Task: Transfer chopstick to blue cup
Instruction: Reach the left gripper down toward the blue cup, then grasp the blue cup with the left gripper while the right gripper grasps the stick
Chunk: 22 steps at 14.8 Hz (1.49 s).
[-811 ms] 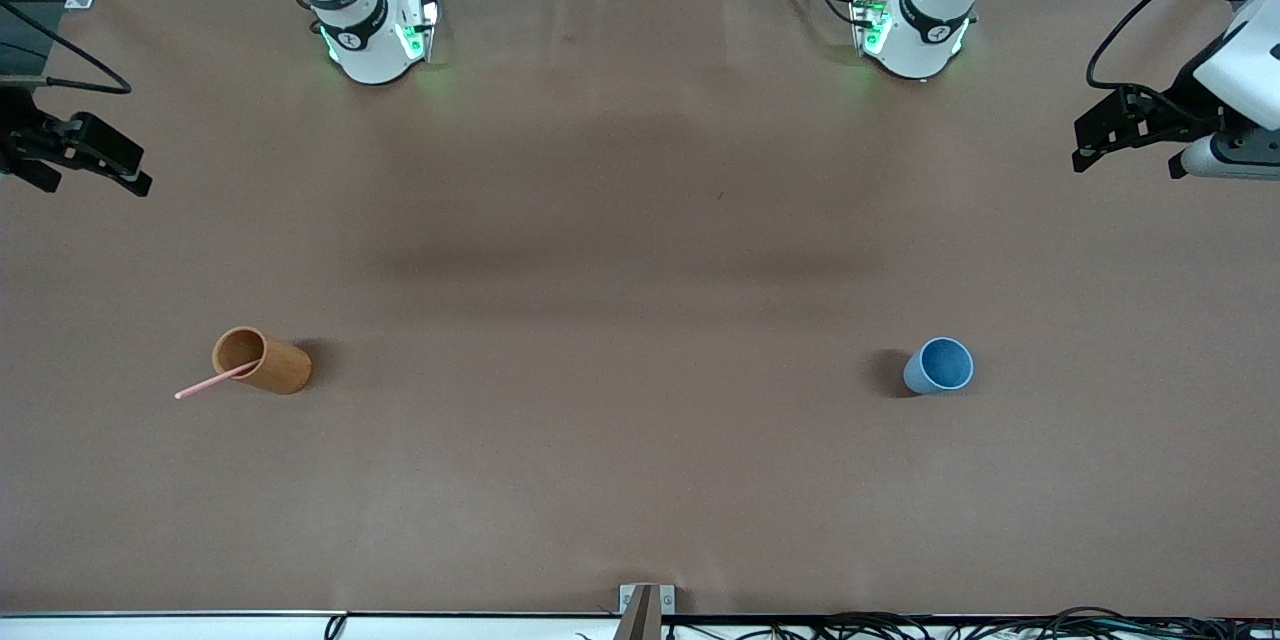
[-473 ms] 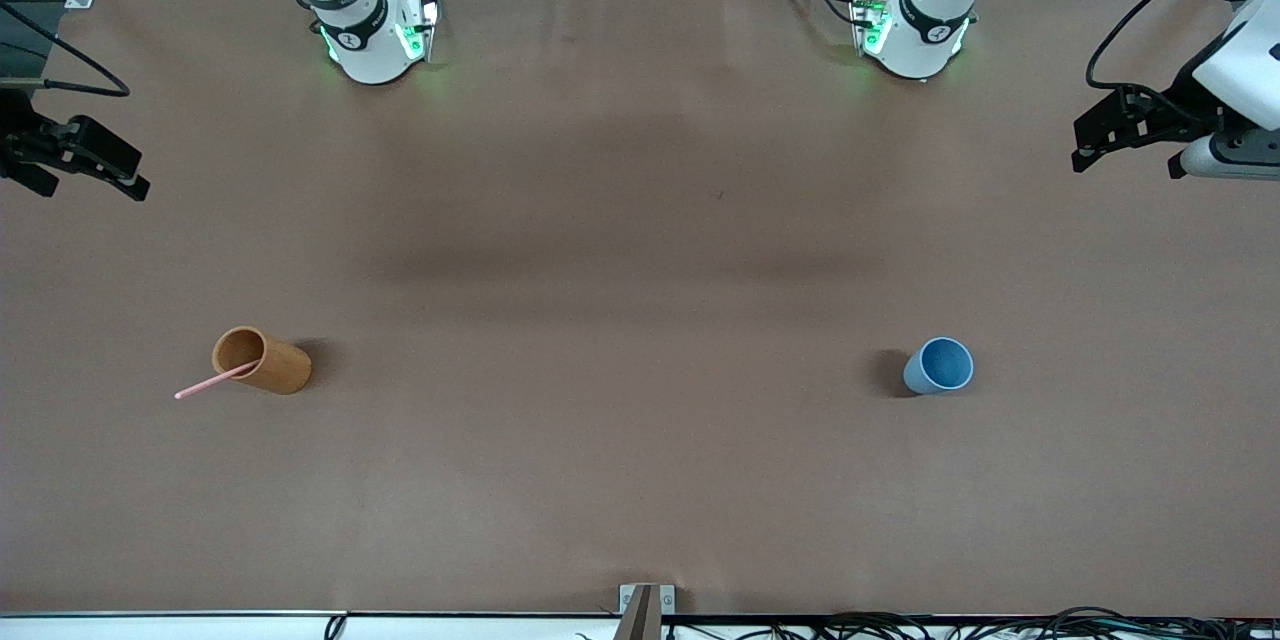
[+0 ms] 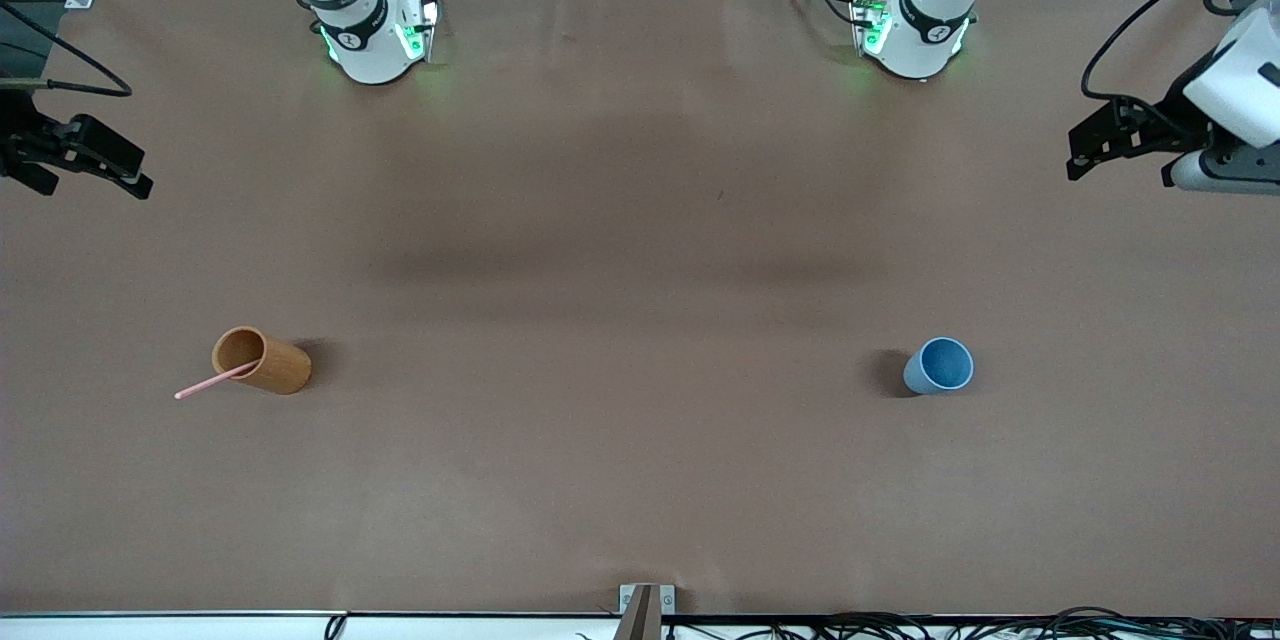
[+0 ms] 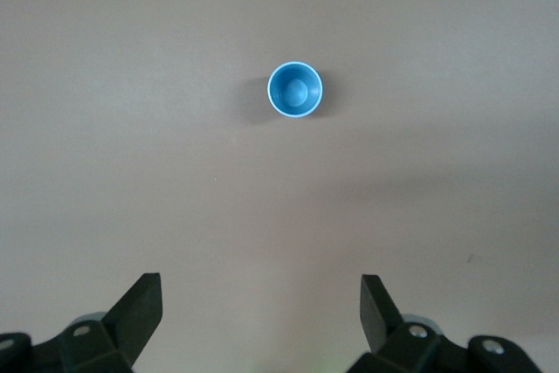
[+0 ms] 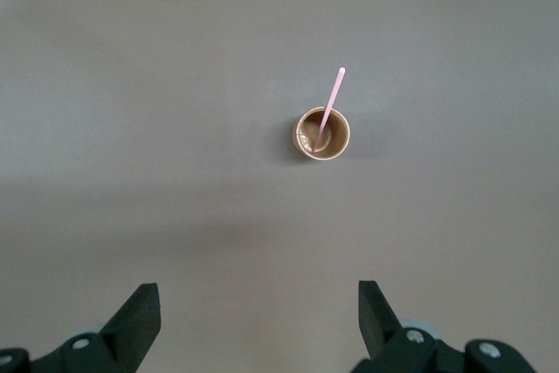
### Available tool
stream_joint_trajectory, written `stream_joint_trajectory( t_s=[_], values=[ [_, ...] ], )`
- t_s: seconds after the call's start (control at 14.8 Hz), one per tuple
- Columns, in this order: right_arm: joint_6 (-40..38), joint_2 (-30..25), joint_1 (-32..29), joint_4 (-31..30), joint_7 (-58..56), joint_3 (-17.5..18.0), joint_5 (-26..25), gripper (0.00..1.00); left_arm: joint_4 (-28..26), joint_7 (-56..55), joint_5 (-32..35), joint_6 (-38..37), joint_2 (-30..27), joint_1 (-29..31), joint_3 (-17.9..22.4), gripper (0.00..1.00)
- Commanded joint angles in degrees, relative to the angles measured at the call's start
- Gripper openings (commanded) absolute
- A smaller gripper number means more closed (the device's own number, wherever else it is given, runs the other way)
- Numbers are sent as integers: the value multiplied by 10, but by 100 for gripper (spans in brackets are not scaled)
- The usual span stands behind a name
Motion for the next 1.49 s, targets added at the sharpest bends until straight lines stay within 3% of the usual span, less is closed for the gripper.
stream_joint_trajectory(
  t_s=[0.0,0.2,0.34,0.47,0.74,0.88,1.08,1.15,1.22,1.28,1.35,1.42],
  values=[
    [4,6,1,-2,2,0,1,100,13,4,-14,43,68,11,3,100],
    [46,34,-8,3,-2,0,-2,100,0,4,-15,104,147,14,4,100],
    [64,62,-12,4,-3,-25,3,100,-34,4,-15,173,181,15,3,100],
    [131,96,-12,8,-6,-50,7,100,-65,3,-15,237,209,15,3,100],
    [247,173,-23,5,-20,-52,11,99,-92,-9,-16,326,273,14,2,100],
    [294,215,-26,5,-16,-53,16,95,-97,-11,-17,346,288,13,2,100],
    [330,272,-40,5,-14,-54,44,85,-95,-11,-17,363,307,13,1,89],
    [331,279,-41,5,-14,-55,55,79,-96,-12,-17,370,312,11,1,81],
    [331,286,-41,5,-15,-56,54,77,-96,-12,-17,377,318,11,0,67],
    [331,292,-41,5,-17,-56,51,71,-96,-12,-17,378,320,11,1,39],
    [331,296,-42,4,-17,-57,50,67,-96,-12,-17,378,320,11,1,17],
    [331,301,-45,4,-17,-57,50,64,-96,-10,-17,378,320,10,0,4]
  ],
)
